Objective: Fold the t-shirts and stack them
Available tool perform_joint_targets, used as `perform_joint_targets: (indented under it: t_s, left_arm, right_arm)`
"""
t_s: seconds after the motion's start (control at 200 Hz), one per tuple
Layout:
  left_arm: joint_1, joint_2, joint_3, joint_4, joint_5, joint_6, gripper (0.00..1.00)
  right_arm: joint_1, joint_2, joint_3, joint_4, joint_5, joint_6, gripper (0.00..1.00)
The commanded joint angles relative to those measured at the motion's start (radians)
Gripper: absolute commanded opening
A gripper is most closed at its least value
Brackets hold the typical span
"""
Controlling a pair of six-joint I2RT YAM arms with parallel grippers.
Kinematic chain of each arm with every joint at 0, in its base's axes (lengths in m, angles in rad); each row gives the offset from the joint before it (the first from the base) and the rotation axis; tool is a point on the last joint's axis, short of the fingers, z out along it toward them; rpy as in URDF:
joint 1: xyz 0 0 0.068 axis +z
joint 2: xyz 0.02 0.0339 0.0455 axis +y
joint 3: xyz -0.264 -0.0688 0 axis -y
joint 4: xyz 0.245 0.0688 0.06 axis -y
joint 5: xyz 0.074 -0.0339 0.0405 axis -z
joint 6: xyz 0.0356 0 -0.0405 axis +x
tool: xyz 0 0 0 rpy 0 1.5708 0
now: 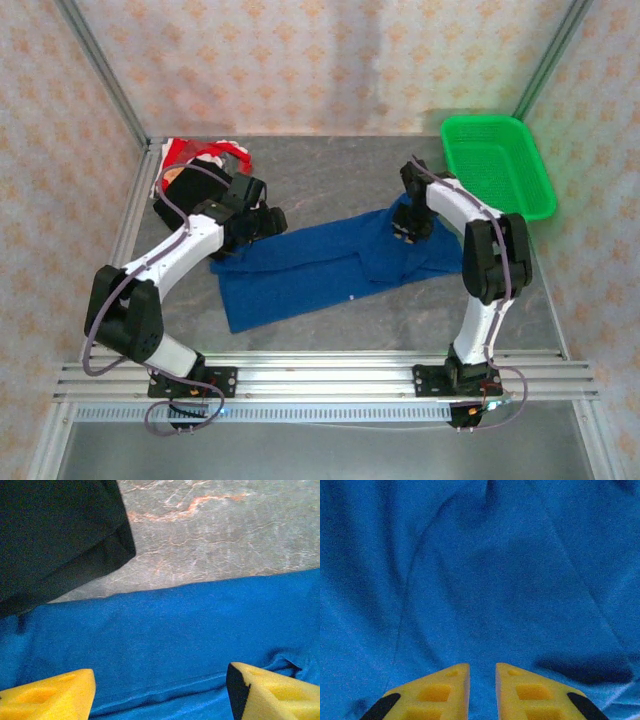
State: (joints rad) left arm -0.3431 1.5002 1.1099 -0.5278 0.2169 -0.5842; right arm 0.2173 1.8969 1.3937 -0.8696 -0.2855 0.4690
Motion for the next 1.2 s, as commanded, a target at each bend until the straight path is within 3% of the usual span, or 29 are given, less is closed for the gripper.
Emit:
perform_joint_targets:
  t_s: [0.0,0.45,0.856,1.196]
  left_arm:
    - [-0.017,-0.025,-0.001,-0.03,-0.041,0.021,0.71]
    - [-0.046,0.029,-0.188,0.133,0.012,-0.101,0.71]
    - [-0.046,0.237,-0.201,0.081,-0.039,-0.173,0.71]
    - [-0.046,0.27,-0.218,0.093,-0.046,-0.187,0.7]
  right_arm:
    - [0.015,0.029,0.011,0.012,-0.007,-0.015,0.2]
    - [0.021,-0.09,-0.241,-0.003,0.082,0.009,0.2]
    - [0.021,-0.241,-0.352,-0.093,0.165,0.016,0.2]
    - [0.02,-0.352,-0.436,-0.235,0.243,0.079,0.16]
